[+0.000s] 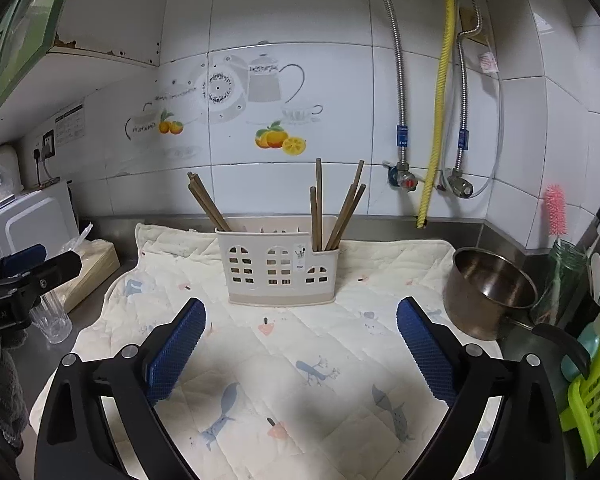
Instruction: Organize utensils
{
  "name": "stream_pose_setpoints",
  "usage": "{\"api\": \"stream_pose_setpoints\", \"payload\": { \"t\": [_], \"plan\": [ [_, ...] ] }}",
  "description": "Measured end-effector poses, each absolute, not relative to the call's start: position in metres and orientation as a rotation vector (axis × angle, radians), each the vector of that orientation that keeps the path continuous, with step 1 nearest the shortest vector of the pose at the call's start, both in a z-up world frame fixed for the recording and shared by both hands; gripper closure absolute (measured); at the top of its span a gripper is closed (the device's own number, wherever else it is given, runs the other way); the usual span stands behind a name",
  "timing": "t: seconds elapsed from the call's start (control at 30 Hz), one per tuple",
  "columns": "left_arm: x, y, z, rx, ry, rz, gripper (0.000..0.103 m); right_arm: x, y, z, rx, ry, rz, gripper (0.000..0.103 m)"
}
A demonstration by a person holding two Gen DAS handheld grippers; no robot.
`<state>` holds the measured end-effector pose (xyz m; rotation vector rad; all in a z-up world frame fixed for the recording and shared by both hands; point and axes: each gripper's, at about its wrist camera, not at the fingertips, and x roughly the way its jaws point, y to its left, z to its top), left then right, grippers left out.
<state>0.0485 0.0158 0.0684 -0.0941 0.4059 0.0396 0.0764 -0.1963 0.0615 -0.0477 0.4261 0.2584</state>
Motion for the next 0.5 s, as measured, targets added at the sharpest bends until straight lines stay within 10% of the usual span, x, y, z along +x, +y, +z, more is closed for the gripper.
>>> {"api": "stream_pose_setpoints", "payload": {
  "t": [0.5],
  "plan": [
    [0.034, 0.005, 0.068, -0.080, 0.398, 0.020, 0.005, 0.067, -0.199, 0.056, -0.044, 0.430, 0.245, 0.009]
  ]
}}
